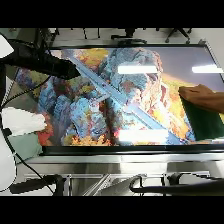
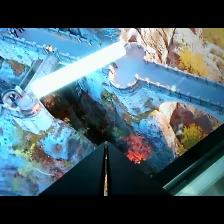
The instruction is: Fold the shirts.
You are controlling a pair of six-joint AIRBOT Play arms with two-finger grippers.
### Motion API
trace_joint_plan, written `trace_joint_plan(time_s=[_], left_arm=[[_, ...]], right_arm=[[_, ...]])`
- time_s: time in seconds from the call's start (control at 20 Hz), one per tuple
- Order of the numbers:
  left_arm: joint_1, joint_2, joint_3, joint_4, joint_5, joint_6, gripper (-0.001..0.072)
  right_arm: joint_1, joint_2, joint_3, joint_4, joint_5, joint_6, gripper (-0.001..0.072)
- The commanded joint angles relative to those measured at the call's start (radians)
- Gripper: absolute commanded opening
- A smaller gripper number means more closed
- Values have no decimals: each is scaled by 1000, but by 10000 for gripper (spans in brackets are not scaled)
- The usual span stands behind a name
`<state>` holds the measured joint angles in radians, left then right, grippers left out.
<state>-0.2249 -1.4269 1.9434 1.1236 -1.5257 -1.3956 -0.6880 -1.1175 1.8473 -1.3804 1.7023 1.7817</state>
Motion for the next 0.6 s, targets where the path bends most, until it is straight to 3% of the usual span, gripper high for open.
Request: trace_joint_plan(time_s=[0.0, 0.2, 0.35, 0.4, 0.45, 0.55], left_arm=[[-1, -36, 0, -2, -50, 0, 13], [-1, -42, 1, -2, -33, 0, 13], [2, -30, 2, -2, 1, 1, 13], [2, -21, 2, -2, 15, 1, 13], [2, -10, 2, -2, 19, 2, 13], [2, 18, -1, -1, 18, 19, 13]], right_arm=[[0, 1, -33, -90, 72, 7, 435], [0, 1, -33, -63, 10, 6, 435], [4, 1, -33, 71, -86, 5, 415], [8, 1, -33, 145, -125, -9, 173], [21, 1, -35, 203, -160, -21, 21], [85, 1, -40, 233, -190, -32, 16]])
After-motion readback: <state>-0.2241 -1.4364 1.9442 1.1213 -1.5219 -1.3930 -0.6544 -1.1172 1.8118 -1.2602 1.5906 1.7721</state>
